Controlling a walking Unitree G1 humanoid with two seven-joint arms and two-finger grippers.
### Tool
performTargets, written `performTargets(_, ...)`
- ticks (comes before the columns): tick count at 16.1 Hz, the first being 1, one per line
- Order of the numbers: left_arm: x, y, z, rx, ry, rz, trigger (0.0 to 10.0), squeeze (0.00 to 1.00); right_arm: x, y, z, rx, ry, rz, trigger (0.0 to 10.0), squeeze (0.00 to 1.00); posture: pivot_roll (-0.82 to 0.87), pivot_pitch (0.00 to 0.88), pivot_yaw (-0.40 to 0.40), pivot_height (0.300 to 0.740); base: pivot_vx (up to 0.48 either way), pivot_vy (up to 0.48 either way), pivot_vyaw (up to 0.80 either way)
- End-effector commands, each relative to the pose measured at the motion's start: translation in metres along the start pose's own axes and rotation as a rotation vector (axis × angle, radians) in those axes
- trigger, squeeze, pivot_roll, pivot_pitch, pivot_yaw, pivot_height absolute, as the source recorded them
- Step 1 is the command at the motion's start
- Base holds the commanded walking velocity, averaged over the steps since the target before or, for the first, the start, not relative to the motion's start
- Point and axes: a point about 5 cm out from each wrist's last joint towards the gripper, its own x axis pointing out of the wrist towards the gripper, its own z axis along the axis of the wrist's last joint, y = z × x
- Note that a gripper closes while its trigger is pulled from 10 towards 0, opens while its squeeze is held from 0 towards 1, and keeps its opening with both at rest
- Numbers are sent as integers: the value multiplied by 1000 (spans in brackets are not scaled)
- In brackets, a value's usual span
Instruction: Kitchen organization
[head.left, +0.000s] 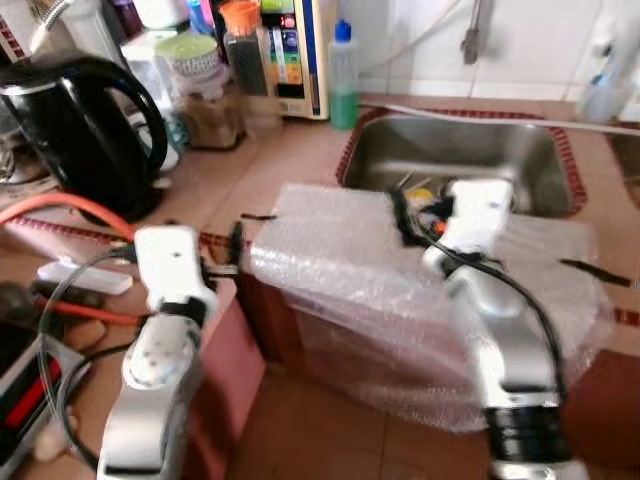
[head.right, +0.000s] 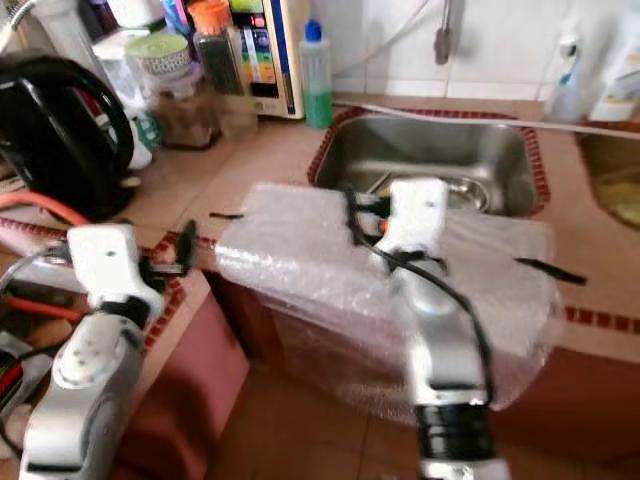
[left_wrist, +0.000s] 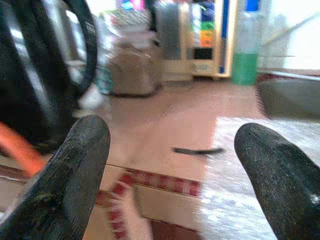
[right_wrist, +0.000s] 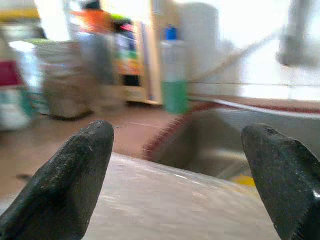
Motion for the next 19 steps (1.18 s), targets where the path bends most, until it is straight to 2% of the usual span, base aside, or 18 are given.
performTargets(1, 0, 1, 1, 1, -8, 8, 10000, 0, 2, 1, 4, -11, -13, 12, 10000, 0, -183, 54, 123, 740, 0, 0, 0)
performTargets(6, 3, -4, 1, -11, -17, -1, 10000, 0, 1, -2, 5, -34, -15, 17, 10000, 0, -197, 49, 113, 740, 0, 0, 117)
performTargets(19, 5, -9, 7, 8, -63, -24, 10000, 0, 1, 0, 6, -46, -19, 34, 10000, 0, -199, 49, 108, 740, 0, 0, 800)
